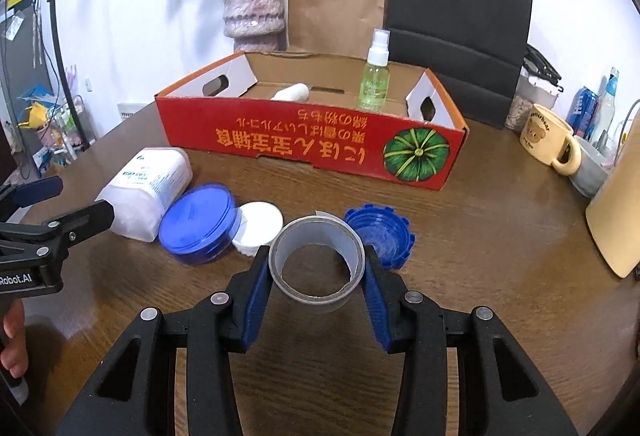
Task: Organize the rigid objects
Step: 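Lift the tape roll with the right tool while the left tool grasps the white cotton-buds box, then carry the cotton-buds box and tape roll with both tools over the red box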
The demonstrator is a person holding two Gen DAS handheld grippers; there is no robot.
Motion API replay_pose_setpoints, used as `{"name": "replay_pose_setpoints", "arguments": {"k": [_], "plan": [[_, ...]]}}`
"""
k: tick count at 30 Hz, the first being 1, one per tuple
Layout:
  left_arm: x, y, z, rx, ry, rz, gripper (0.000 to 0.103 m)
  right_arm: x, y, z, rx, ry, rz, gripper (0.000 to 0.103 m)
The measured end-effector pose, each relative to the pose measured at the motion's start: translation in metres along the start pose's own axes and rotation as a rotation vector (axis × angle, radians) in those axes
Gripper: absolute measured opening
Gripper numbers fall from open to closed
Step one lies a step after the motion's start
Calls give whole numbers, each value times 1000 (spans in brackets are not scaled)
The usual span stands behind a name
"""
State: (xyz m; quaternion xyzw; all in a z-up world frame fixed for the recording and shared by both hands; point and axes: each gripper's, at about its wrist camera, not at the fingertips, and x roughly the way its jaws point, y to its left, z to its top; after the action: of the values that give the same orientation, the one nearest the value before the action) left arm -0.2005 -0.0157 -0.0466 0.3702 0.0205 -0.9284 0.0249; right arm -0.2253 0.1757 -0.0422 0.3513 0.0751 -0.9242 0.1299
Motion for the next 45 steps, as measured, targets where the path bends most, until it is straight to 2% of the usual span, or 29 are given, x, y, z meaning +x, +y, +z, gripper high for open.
{"name": "replay_pose_setpoints", "arguments": {"k": [11,20,23,28,30,31,37,45], "plan": [[30,-14,15,-33,58,46,103,6,-11,7,4,-47,-37,47],[50,-18,24,-68,83,108,102,13,-18,12,8,-51,-26,47],[56,-18,26,-82,95,123,92,11,-18,11,10,-56,-21,47],[64,-19,26,-84,129,100,80,11,-16,10,5,-58,-19,47],[66,-19,24,-83,146,75,65,10,-16,10,4,-59,-20,47],[67,-19,23,-82,151,64,62,9,-16,10,3,-61,-21,47],[64,-18,20,-71,143,60,61,6,-13,7,-4,-69,-30,47],[46,-18,21,-44,79,70,61,1,-11,6,-10,-85,-41,47]]}}
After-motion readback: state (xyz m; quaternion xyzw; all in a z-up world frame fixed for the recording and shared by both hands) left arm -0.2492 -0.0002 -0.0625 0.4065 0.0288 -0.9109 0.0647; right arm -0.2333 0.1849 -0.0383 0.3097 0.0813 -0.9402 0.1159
